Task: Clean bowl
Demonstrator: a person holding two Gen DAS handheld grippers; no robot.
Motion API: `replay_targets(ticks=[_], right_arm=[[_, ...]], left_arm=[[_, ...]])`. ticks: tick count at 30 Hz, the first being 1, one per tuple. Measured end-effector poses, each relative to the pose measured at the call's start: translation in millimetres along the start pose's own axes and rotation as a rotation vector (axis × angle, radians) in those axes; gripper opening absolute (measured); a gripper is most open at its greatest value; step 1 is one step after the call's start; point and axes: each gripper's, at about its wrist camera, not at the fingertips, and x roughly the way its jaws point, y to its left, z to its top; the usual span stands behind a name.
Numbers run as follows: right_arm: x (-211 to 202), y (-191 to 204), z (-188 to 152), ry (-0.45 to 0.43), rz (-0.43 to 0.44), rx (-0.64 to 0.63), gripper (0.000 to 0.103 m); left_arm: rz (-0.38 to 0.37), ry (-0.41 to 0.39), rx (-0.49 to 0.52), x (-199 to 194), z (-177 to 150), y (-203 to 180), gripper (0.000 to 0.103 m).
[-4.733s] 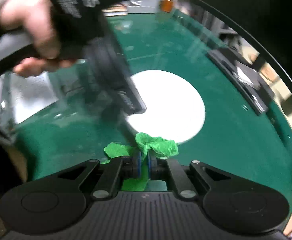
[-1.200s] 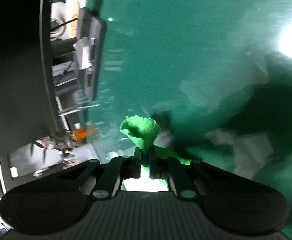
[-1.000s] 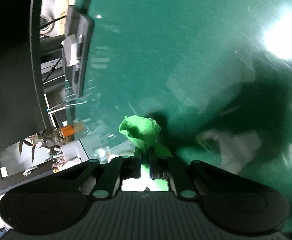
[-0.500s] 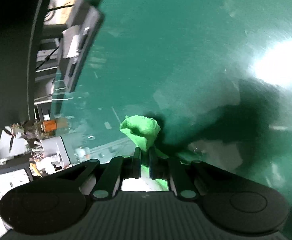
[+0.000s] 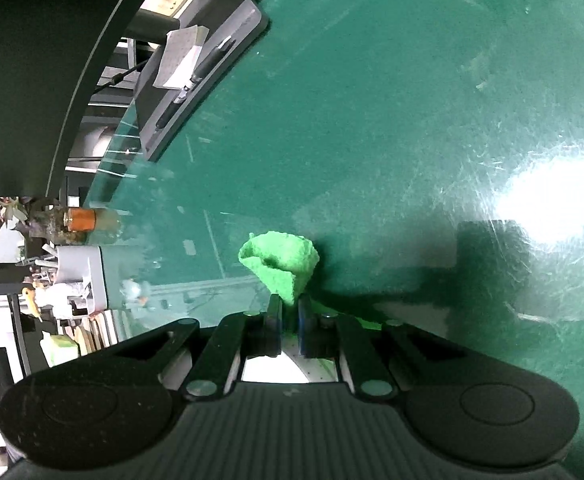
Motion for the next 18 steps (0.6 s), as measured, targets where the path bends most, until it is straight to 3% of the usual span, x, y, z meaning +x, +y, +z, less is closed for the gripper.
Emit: replay_targets(ticks=[18], right_arm=[[-0.2, -1.8, 1.2, 0.026, -0.013, 0.022, 0.008]], left_arm=[[-0.005, -0.004, 0.016, -1.2, -1.7, 2.8, 0.031]])
